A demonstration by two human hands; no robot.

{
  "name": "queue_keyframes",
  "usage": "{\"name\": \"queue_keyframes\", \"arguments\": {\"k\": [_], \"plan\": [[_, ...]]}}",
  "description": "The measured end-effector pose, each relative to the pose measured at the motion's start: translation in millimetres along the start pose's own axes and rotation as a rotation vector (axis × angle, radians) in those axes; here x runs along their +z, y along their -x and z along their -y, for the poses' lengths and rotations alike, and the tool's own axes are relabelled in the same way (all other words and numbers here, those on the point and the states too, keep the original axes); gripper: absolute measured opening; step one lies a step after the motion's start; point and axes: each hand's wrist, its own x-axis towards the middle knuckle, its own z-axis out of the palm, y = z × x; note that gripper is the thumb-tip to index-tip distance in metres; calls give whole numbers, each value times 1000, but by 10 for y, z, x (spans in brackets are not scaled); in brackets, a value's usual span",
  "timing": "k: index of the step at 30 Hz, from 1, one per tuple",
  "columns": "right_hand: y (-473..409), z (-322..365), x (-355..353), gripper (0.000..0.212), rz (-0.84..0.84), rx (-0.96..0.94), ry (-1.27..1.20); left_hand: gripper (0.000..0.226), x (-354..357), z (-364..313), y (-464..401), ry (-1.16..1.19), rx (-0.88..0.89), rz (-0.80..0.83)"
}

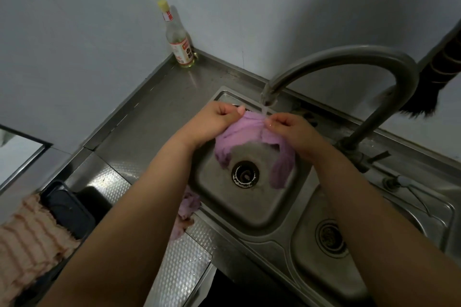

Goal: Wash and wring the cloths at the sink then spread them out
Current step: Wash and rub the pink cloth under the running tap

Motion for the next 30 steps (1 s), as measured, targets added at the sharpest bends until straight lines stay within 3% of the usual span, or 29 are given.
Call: {"name": "queue_keyframes", "arguments": {"k": [3, 7, 9, 11, 12, 14, 16, 18, 20, 25, 28, 30], "plan": [[-10, 101, -28, 26, -33, 0, -9, 51, 47, 24, -17, 22, -43, 60], [-66, 109, -2, 38, -62, 26, -97, 21, 155, 81, -42, 331, -163, 301], [-129, 111, -9, 34, -84, 12, -27, 23, 151, 114, -50, 440, -158, 362], [-159, 67, -59, 11, -3, 1, -15, 23, 127, 149, -62, 525, -153, 318], [-162, 42, -100, 11, 77, 7, -49, 21, 117, 163, -66, 562, -161, 282], [-153, -7, -189, 30, 266, 68, -101, 18, 99, 185, -86, 584, -180, 222], [-177, -34, -257, 27, 323, 81, 59, 18, 102, 193, -106, 514, -161, 213], [-209, -33, -306, 6, 215, 72, 250, 19, 135, 200, -128, 411, -133, 220], [-207, 7, -313, 14, 133, 35, 294, 25, 177, 224, -157, 319, -111, 178], [-180, 0, -137, 27, 31, 94, -94, 35, 268, 286, -176, 83, -108, 58], [-253, -47, -26, 26, -202, 62, -58, 44, 441, 312, -299, 123, -196, -159], [-268, -57, 208, 31, -351, 0, 127, 44, 557, 221, -443, 255, -315, -358]]}}
